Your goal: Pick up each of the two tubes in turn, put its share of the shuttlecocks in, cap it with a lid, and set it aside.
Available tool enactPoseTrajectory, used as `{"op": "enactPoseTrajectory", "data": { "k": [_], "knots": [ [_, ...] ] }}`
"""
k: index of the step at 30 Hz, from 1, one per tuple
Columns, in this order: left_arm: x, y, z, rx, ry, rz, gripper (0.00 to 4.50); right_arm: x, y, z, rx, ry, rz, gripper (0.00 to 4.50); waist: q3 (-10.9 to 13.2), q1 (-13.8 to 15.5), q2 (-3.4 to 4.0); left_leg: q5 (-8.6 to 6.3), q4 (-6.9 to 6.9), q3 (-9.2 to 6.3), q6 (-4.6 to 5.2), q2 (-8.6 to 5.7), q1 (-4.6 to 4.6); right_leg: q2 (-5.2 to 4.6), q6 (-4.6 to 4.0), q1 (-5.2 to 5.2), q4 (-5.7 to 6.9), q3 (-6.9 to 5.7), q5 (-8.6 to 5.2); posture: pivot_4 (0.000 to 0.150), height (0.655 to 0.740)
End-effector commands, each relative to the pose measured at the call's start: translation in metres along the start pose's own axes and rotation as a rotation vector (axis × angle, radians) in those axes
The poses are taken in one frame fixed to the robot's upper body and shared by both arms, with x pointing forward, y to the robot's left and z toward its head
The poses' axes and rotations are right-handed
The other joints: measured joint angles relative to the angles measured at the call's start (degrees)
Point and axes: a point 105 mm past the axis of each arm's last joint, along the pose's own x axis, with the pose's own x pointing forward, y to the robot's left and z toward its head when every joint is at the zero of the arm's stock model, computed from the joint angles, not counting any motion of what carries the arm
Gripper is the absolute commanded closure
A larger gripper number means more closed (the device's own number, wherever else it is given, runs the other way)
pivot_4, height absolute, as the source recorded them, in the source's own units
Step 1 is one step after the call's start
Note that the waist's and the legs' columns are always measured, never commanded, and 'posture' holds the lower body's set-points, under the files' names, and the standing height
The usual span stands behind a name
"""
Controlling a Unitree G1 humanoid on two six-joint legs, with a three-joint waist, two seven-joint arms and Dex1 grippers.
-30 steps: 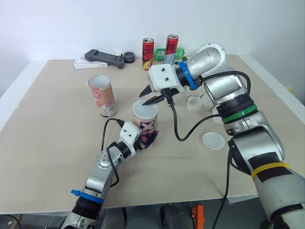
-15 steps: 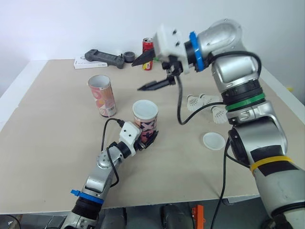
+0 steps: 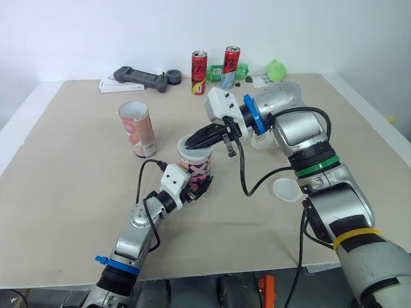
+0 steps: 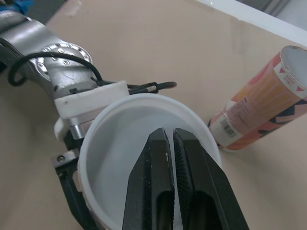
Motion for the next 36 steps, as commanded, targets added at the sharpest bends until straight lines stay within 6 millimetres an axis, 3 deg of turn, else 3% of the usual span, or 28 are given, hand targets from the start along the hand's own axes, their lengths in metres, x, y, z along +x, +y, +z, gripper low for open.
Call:
{"op": "enactPoseTrajectory", "data": {
  "k": [1,9,17,25,31,36],
  "knots": [
    [-0.003,-0.005,-0.016,-0.011,0.067,-0.017,1.19,0.009,0.012,-0.013,-0.024,0.085,0.063,4.32,-0.01,0.0,0.0,0.0,0.0,0.0,0.0,0.0,0.02,0.0,0.0,0.01,0.0,0.0,0.0,0.15,0.74],
    [-0.002,-0.005,-0.016,-0.014,0.065,-0.01,1.19,0.021,0.037,-0.042,-0.083,0.233,0.154,4.32,-0.56,0.03,0.06,-0.03,-0.01,0.0,-0.04,0.0,0.15,-0.01,0.03,0.11,0.0,0.0,-0.09,0.15,0.74],
    [-0.002,-0.004,-0.016,-0.013,0.063,-0.003,1.19,0.03,0.039,-0.059,-0.14,0.311,0.14,4.32,-1.47,-0.04,0.02,-0.23,-0.01,0.03,-0.17,0.0,0.65,-0.06,-0.02,0.3,-0.04,0.0,-0.25,0.15,0.74],
    [-0.002,-0.003,-0.016,-0.01,0.067,-0.004,1.19,0.042,0.046,-0.078,-0.092,0.289,0.127,4.32,-2.03,-0.23,0.03,-0.42,-0.07,0.01,-0.38,0.0,1.22,-0.06,-0.1,0.69,-0.04,0.0,-0.29,0.15,0.74],
    [-0.002,-0.002,-0.016,-0.007,0.069,-0.009,1.19,0.053,0.057,-0.075,0.033,0.161,0.157,4.32,-2.59,-0.26,-0.13,-0.59,-0.12,-0.05,-0.56,0.0,1.51,-0.07,-0.2,0.83,-0.06,0.01,-0.35,0.15,0.74],
    [-0.002,-0.003,-0.015,-0.005,0.068,-0.015,1.19,0.058,0.066,-0.086,0.076,0.18,0.179,4.32,-2.84,-0.24,-0.09,-0.66,-0.28,-0.07,-0.59,0.0,1.58,-0.06,-0.33,0.85,-0.07,0.0,-0.48,0.15,0.74]
  ]
}}
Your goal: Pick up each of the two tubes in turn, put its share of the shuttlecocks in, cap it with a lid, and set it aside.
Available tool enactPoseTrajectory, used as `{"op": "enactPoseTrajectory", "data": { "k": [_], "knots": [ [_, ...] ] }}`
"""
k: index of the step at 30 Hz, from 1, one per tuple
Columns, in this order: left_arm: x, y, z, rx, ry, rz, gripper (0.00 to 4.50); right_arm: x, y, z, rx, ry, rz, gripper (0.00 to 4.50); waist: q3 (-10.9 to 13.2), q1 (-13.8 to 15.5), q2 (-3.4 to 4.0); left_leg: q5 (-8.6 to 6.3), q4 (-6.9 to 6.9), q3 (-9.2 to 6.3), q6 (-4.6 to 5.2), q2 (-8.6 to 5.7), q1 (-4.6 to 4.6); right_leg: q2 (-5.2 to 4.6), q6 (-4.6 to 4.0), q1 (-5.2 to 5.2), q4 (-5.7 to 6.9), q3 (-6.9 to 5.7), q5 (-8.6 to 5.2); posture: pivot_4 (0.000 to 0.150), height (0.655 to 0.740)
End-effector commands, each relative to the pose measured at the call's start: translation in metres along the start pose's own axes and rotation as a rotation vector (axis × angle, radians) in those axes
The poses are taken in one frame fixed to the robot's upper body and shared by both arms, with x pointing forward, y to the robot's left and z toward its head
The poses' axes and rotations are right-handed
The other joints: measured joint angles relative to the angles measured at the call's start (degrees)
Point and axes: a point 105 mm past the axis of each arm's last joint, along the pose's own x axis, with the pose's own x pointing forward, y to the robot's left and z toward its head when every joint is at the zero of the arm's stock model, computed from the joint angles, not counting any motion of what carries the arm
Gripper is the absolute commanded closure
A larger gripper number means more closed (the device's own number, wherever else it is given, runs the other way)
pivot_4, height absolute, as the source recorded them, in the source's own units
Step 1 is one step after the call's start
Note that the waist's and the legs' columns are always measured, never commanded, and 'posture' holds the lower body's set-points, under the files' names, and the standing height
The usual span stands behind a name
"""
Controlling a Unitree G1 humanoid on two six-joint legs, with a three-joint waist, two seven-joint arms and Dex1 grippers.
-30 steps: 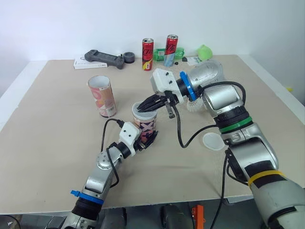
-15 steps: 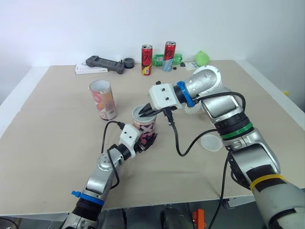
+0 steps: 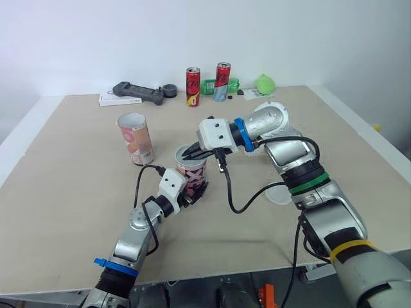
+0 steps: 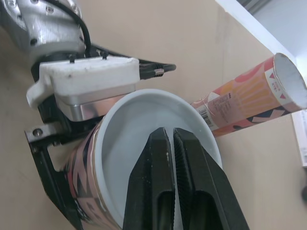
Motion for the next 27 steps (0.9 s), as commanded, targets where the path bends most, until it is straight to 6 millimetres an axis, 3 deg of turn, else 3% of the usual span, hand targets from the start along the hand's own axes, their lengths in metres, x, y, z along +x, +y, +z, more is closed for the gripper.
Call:
{"op": "enactPoseTrajectory", "data": {
  "k": [1,7,9,15,19,20,21,23,27],
  "knots": [
    [0.003,-0.005,0.006,0.031,-0.012,-0.031,1.19,0.034,0.06,-0.05,0.207,0.096,0.245,4.32,-0.07,0.01,-0.02,-0.01,-0.03,0.0,0.0,0.0,0.02,0.0,-0.01,0.0,0.0,0.0,-0.02,0.15,0.74],
    [0.003,-0.005,0.006,0.033,-0.012,-0.029,1.19,0.034,0.061,-0.051,0.203,0.104,0.247,4.32,-0.15,0.0,0.01,-0.11,-0.06,-0.02,-0.01,-0.01,0.23,-0.01,-0.01,0.13,-0.05,0.0,-0.1,0.15,0.74],
    [0.003,-0.005,0.006,0.034,-0.012,-0.029,1.19,0.029,0.051,-0.043,0.202,0.07,0.216,4.32,-0.15,0.0,0.01,-0.13,-0.07,-0.05,-0.02,-0.02,0.25,-0.02,0.0,0.13,-0.08,0.0,-0.1,0.15,0.74],
    [0.002,-0.005,0.006,0.035,-0.017,-0.035,1.19,-0.013,0.006,-0.003,0.266,-0.134,0.034,4.32,0.21,0.21,-0.14,-0.16,-0.09,-0.14,-0.05,-0.03,0.15,-0.03,0.0,0.06,-0.13,-0.01,-0.1,0.15,0.74],
    [0.002,-0.007,0.008,0.037,-0.023,-0.056,1.19,-0.046,-0.008,0.023,0.365,-0.333,-0.074,4.32,0.32,0.62,-0.13,-0.1,-0.09,-0.28,0.04,-0.13,-0.69,-0.02,-0.04,-0.57,-0.17,-0.09,-0.15,0.15,0.74],
    [0.002,-0.007,0.009,0.038,-0.027,-0.061,1.19,-0.053,-0.009,0.026,0.387,-0.367,-0.099,3.81,0.38,0.82,-0.12,-0.07,-0.09,-0.35,0.08,-0.16,-1.05,0.0,-0.1,-0.78,-0.17,-0.08,-0.13,0.15,0.74],
    [0.002,-0.006,0.01,0.037,-0.032,-0.065,1.19,-0.064,-0.009,0.029,0.43,-0.42,-0.136,3.64,0.55,1.14,-0.09,-0.05,-0.09,-0.41,0.12,-0.18,-1.42,0.05,-0.37,-0.92,-0.16,-0.07,0.04,0.15,0.74],
    [0.003,-0.003,0.014,0.035,-0.045,-0.078,1.19,-0.085,-0.001,0.03,0.528,-0.519,-0.217,2.74,0.74,1.55,-0.09,-0.13,-0.1,-0.52,0.23,-0.24,-1.58,0.12,-0.27,-1.01,-0.15,-0.05,0.03,0.15,0.74],
    [0.001,-0.001,0.017,0.032,-0.054,-0.113,1.19,-0.092,0.022,0.022,0.647,-0.563,-0.312,1.03,0.84,1.6,-0.04,-0.43,-0.18,-0.7,0.44,-0.25,-1.59,0.19,-0.21,-0.94,-0.15,-0.14,-0.25,0.15,0.74]
  ]
}}
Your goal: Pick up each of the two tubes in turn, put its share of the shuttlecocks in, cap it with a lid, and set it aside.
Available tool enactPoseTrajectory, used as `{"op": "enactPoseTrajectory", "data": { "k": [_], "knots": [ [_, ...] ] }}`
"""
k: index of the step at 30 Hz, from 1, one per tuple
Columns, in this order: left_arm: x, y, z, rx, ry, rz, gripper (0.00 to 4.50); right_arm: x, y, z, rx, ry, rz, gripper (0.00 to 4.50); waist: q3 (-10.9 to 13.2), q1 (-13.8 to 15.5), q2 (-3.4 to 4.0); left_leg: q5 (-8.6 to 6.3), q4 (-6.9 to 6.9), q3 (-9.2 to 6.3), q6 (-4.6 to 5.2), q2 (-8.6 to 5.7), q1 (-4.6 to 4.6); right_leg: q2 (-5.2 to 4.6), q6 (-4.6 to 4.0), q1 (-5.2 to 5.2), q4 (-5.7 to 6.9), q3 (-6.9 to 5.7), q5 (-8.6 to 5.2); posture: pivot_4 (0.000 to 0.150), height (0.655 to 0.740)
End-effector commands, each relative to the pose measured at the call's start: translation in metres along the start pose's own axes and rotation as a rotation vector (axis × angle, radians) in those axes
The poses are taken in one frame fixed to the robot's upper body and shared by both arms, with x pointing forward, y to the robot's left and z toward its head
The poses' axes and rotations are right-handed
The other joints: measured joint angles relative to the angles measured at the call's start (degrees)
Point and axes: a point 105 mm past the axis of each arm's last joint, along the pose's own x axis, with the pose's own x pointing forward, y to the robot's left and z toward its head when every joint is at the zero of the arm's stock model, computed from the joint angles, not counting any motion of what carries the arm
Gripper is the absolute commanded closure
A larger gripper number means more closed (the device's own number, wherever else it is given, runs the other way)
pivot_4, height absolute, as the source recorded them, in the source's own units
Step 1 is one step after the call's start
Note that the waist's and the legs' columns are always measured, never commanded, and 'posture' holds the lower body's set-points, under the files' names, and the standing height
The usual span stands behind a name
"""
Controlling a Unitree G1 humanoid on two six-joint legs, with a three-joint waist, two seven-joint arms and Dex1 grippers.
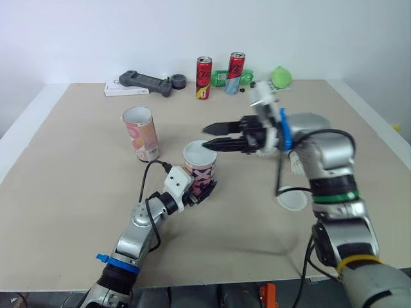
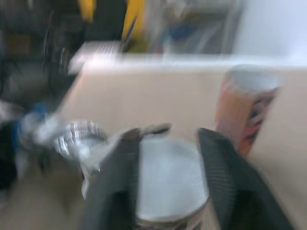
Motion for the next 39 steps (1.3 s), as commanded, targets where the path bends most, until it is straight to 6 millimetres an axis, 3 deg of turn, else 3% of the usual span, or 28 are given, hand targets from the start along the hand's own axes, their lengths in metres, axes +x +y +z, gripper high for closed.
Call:
{"op": "enactPoseTrajectory", "data": {
  "k": [1,2,5,8,13,19,25,32,39],
  "knots": [
    [-0.004,0.005,-0.001,-0.011,0.007,-0.017,1.19,-0.01,0.012,-0.001,0.041,-0.068,-0.077,0.6,0.08,-0.15,0.06,-0.05,0.0,-0.02,0.08,0.0,0.01,0.02,0.04,0.01,0.0,0.0,-0.07,0.15,0.74],
    [-0.005,0.005,0.0,-0.01,0.004,-0.026,0.87,-0.015,0.013,-0.008,0.074,-0.092,-0.115,0.05,0.13,-0.22,0.1,-0.09,0.0,-0.02,0.15,0.0,0.01,0.04,0.05,0.0,0.02,0.02,-0.1,0.15,0.74],
    [-0.01,0.006,0.005,-0.012,-0.007,-0.057,0.06,-0.021,0.018,-0.042,0.117,-0.052,-0.207,0.0,0.41,-0.23,0.17,-0.15,0.01,-0.08,0.26,0.01,0.04,0.09,0.04,0.03,0.05,0.0,-0.16,0.15,0.74],
    [-0.021,0.011,0.009,-0.009,-0.007,-0.079,0.06,-0.014,0.028,-0.082,0.107,0.032,-0.248,0.0,0.61,-0.32,0.19,-0.15,0.01,-0.11,0.26,0.01,0.04,0.11,0.19,0.03,0.05,-0.01,-0.26,0.15,0.74],
    [-0.048,0.027,0.015,-0.012,0.028,-0.069,0.06,0.008,0.028,-0.117,0.062,0.044,-0.298,0.0,1.07,-1.24,0.17,-0.12,0.07,-0.11,0.26,0.06,0.06,0.16,0.49,0.01,0.1,0.01,-0.32,0.15,0.74],
    [-0.091,0.043,0.018,-0.021,0.106,-0.006,0.06,0.032,0.006,-0.13,-0.004,0.012,-0.36,0.0,1.29,-1.61,-0.08,-0.1,0.15,-0.09,0.23,0.2,0.15,0.25,0.42,0.07,0.13,0.01,-0.23,0.15,0.74],
    [-0.123,0.053,0.015,-0.007,0.168,0.089,0.06,0.053,-0.006,-0.122,-0.042,-0.016,-0.311,0.0,1.38,-1.44,-0.19,-0.08,0.14,-0.08,0.2,0.23,0.13,0.25,0.36,0.07,0.14,0.0,-0.22,0.15,0.74],
    [-0.127,0.049,0.015,-0.013,0.162,0.127,0.06,0.081,-0.008,-0.121,-0.054,-0.012,-0.21,0.0,1.41,-1.52,-0.23,-0.08,0.14,-0.07,0.2,0.27,0.14,0.28,0.22,0.07,0.16,-0.01,-0.13,0.15,0.74],
    [-0.127,0.048,0.017,-0.012,0.149,0.143,0.06,0.094,-0.017,-0.123,-0.061,0.003,-0.191,0.0,1.41,-1.53,-0.23,-0.08,0.15,-0.08,0.2,0.34,0.17,0.39,0.14,0.05,0.21,0.0,-0.09,0.15,0.74]
  ]
}}
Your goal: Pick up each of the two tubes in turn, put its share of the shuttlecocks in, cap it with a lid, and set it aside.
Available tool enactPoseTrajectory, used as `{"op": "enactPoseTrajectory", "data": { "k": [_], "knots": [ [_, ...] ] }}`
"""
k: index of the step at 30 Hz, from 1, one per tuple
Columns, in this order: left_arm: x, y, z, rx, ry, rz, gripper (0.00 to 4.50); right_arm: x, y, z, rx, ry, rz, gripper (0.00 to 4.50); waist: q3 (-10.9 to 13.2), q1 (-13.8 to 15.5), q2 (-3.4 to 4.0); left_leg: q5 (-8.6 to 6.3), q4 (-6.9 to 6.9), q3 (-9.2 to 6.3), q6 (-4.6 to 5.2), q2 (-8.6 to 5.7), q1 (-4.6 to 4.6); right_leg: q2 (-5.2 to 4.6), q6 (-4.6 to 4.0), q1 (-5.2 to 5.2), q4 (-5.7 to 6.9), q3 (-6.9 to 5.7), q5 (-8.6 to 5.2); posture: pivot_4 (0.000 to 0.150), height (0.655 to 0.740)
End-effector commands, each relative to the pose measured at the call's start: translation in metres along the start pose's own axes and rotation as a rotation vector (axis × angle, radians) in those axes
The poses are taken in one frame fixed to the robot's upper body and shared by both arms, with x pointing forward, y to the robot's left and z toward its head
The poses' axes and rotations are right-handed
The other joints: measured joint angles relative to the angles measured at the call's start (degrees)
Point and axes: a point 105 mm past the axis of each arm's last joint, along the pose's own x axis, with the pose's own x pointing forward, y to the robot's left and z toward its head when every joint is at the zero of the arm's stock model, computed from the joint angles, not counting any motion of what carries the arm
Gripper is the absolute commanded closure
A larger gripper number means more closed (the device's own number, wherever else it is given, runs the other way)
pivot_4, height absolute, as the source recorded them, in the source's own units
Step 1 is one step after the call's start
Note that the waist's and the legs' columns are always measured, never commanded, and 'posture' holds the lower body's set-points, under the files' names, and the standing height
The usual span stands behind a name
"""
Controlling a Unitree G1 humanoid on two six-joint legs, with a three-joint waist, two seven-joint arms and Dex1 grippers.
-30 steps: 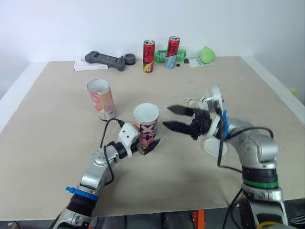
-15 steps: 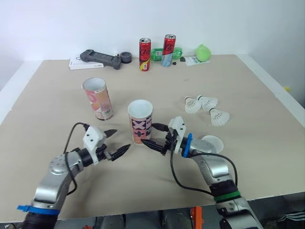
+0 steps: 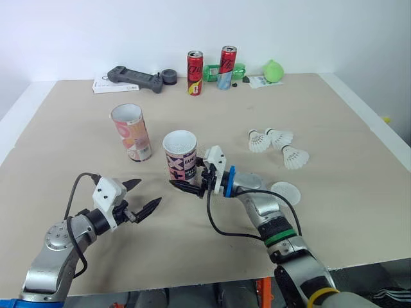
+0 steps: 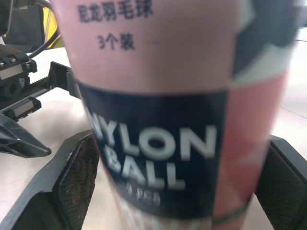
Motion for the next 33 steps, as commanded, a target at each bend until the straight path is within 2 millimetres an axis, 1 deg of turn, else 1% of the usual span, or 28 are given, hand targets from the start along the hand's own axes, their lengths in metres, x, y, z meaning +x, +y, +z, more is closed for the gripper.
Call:
{"op": "enactPoseTrajectory", "data": {
  "k": [1,6,8,13,17,18,19,20,22,28,31,33],
  "knots": [
    [0.0,-0.002,0.014,0.025,-0.054,0.007,0.06,0.009,-0.004,0.01,-0.042,-0.022,0.016,0.0,0.0,-0.01,0.0,0.0,0.0,0.0,0.0,0.01,0.01,0.0,0.0,0.0,0.0,0.0,0.0,0.15,0.74],
    [0.001,-0.004,0.016,0.024,-0.067,0.01,0.06,0.012,-0.008,0.009,-0.04,-0.024,0.017,0.0,0.0,-0.01,0.0,0.0,0.0,0.0,0.0,0.01,0.01,0.01,-0.09,0.0,0.04,0.0,0.05,0.15,0.74],
    [0.002,-0.004,0.016,0.024,-0.071,0.011,0.06,0.011,-0.007,0.011,-0.033,-0.033,0.024,0.0,0.0,-0.01,0.0,0.0,0.0,0.0,0.0,0.01,0.01,0.02,-0.27,0.0,0.05,0.0,0.15,0.15,0.74],
    [0.004,-0.005,0.02,0.027,-0.082,0.001,0.06,0.006,-0.004,0.014,-0.025,-0.049,0.043,0.0,0.0,-0.01,0.0,0.0,0.01,0.0,0.0,0.01,0.02,0.02,-0.27,0.0,0.07,0.01,0.15,0.15,0.74],
    [0.007,-0.004,0.022,0.028,-0.087,-0.002,0.06,0.001,-0.001,0.012,-0.014,-0.04,0.049,0.0,0.0,-0.01,0.0,0.01,0.02,-0.01,0.0,0.01,0.02,0.03,-0.28,0.0,0.1,0.0,0.15,0.15,0.74],
    [0.007,-0.004,0.022,0.027,-0.088,-0.006,0.0,0.001,-0.002,0.011,-0.013,-0.037,0.046,0.49,0.0,-0.01,0.0,0.0,0.02,-0.01,0.0,0.01,0.02,0.03,-0.28,0.01,0.1,0.0,0.15,0.15,0.74],
    [0.008,-0.005,0.021,0.026,-0.088,-0.01,0.0,0.001,-0.002,0.011,-0.008,-0.036,0.042,0.69,0.0,-0.01,0.0,0.01,0.03,-0.01,0.0,0.01,0.02,0.03,-0.28,0.01,0.1,0.01,0.15,0.15,0.74],
    [0.009,-0.006,0.021,0.026,-0.088,-0.014,0.0,0.001,-0.001,0.01,-0.007,-0.034,0.042,1.17,0.0,-0.01,0.0,0.01,0.03,-0.01,0.0,0.01,0.02,0.03,-0.28,0.01,0.1,0.01,0.16,0.15,0.74],
    [0.01,-0.006,0.022,0.026,-0.088,-0.018,0.0,0.001,-0.001,0.011,-0.007,-0.038,0.039,1.8,0.0,-0.01,0.0,0.01,0.04,-0.01,0.0,0.01,0.04,0.04,-0.28,0.01,0.12,0.01,0.16,0.15,0.74],
    [0.013,-0.006,0.025,0.034,-0.093,-0.03,0.0,-0.001,0.002,0.016,-0.003,-0.056,0.045,1.8,0.0,-0.01,0.0,0.01,0.09,-0.01,-0.01,0.01,0.04,0.05,-0.28,0.01,0.19,0.01,0.16,0.15,0.74],
    [0.015,-0.008,0.032,0.043,-0.107,-0.041,0.0,-0.012,0.002,0.03,0.003,-0.104,0.028,1.8,0.0,0.0,0.0,0.01,0.13,-0.02,-0.01,0.01,0.04,0.05,-0.28,0.01,0.22,0.02,0.15,0.15,0.74],
    [0.018,-0.01,0.04,0.044,-0.129,-0.05,0.0,-0.025,0.001,0.042,0.003,-0.13,-0.007,1.8,0.0,0.08,0.0,0.01,0.13,-0.02,-0.01,0.01,0.02,0.05,-0.28,0.0,0.24,0.02,0.15,0.15,0.74]
  ]
}}
